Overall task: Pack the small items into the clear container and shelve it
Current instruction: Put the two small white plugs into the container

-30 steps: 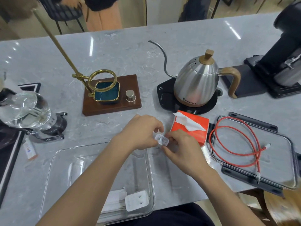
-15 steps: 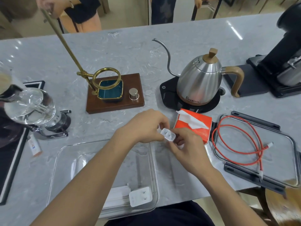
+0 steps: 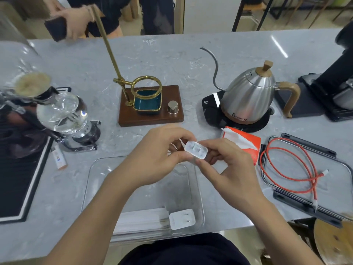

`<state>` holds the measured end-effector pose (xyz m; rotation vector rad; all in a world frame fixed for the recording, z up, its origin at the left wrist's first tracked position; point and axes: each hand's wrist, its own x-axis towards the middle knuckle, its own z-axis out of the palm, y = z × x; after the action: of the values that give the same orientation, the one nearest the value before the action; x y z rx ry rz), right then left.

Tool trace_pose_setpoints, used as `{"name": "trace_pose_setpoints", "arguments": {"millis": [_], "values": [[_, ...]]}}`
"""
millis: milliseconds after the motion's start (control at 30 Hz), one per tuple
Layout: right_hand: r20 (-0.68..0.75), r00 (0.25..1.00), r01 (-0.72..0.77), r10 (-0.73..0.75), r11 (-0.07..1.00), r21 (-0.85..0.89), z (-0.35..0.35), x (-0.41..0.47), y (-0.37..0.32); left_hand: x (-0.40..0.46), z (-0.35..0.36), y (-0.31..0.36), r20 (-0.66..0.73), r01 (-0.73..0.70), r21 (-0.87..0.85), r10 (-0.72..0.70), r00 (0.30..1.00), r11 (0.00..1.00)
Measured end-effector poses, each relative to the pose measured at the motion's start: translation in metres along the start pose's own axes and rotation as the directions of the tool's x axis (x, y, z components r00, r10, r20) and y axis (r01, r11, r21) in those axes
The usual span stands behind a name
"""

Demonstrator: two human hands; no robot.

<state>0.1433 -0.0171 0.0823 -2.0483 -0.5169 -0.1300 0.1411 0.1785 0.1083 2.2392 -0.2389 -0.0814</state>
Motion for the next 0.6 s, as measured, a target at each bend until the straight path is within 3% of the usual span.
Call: {"name": "trace_pose_setpoints", "arguments": {"millis": [267, 367, 467, 600], "values": [[0.242, 0.970, -0.029, 0.023, 0.999, 0.022, 0.020, -0.006, -0.017, -0.048, -0.007, -0.025, -0.057, 0.067, -0.103, -0.074, 0.996, 0.992], [0.306, 0.952, 0.006, 0.017, 0.997, -0.074, 0.026, -0.009, -0.020, -0.061, -0.002, -0.035, -0.040, 0.112, -0.122, -0.118, 0.992, 0.986], [0.341, 0.938, 0.140, -0.055, 0.963, -0.230, 0.030, -0.011, -0.020, -0.069, 0.007, -0.041, -0.032, 0.148, -0.140, -0.154, 0.988, 0.979], [0.412, 0.911, 0.176, -0.019, 0.922, -0.345, 0.032, -0.015, -0.013, -0.073, 0.018, -0.045, -0.027, 0.177, -0.149, -0.183, 0.983, 0.973]]}}
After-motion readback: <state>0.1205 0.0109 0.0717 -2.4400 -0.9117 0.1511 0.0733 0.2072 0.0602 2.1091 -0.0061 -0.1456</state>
